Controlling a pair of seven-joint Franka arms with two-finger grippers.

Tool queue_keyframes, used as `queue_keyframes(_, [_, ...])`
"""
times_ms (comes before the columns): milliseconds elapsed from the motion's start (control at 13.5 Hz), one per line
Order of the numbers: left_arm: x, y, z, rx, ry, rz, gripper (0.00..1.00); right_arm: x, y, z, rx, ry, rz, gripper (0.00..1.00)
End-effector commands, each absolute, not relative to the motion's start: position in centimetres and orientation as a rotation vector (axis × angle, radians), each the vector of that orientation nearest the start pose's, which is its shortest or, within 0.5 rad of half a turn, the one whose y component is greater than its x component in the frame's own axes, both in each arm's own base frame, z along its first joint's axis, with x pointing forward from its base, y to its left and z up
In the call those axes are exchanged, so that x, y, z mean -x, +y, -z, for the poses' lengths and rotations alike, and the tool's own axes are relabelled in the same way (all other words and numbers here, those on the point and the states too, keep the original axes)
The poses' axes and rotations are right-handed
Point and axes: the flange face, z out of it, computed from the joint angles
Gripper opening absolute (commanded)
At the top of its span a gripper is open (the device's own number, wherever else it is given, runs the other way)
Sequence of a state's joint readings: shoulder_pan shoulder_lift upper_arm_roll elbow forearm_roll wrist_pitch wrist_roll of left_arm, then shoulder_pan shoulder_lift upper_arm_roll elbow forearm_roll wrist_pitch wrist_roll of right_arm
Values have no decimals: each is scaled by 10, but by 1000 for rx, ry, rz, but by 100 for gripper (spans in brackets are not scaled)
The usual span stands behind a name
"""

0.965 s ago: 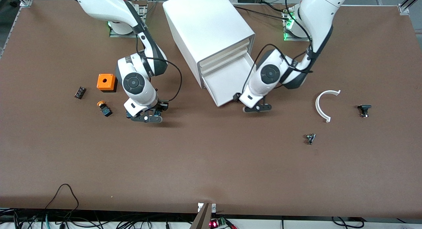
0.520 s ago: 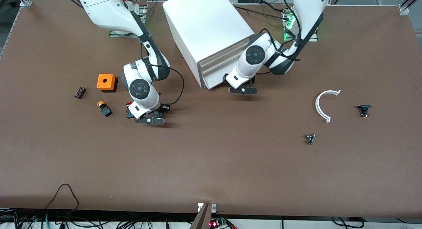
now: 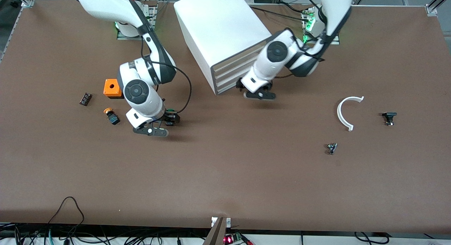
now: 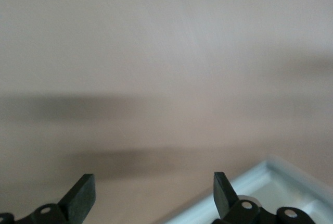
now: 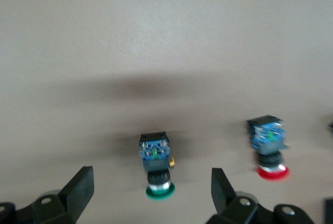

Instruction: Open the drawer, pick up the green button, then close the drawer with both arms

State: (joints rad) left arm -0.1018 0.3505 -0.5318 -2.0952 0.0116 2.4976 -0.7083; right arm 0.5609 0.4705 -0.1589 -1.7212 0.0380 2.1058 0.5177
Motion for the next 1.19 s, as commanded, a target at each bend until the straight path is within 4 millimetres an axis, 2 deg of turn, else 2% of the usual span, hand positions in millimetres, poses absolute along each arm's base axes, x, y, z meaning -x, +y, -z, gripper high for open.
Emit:
queue_keyframes(0, [-524,-279,-348,3295,-147,198,100,-614,253,-387,3195,264,-47,100])
queue_keyframes(149, [-561,-206,-390,3228,22,256,100,-623,237,-430,3195,304,-30,100])
queue_keyframes(223, [-573,-185,-417,3198,148,232,100,-626,227,-449,3197,331,-30,100])
queue_keyframes(297, [-584,-155,-444,3173,224,175,100,-626,222,-471,3199,340,-34,100])
queue_keyframes(371, [-588,-136,-471,3146,321,129,100,-628,207,-489,3202,375,-47,100])
queue_keyframes(520, [-588,-99,-522,3111,406,50,100,-628,172,-518,3181,455,-65,100])
queue_keyframes(668, [-583,-62,-552,3101,383,-7,100,-624,143,-543,3152,511,-68,100])
queue_keyframes(743, [-578,-49,-571,3095,346,-4,100,-623,123,-556,3134,513,-51,100])
queue_keyframes(891, [-572,-39,-589,3088,321,-33,100,-620,88,-574,3110,467,-34,100])
queue_keyframes(1040, [-572,-27,-598,3090,300,-27,100,-618,56,-575,3108,380,-76,100])
queue_keyframes(1114, [-570,-29,-600,3089,304,-37,100,-614,42,-578,3110,334,-86,100])
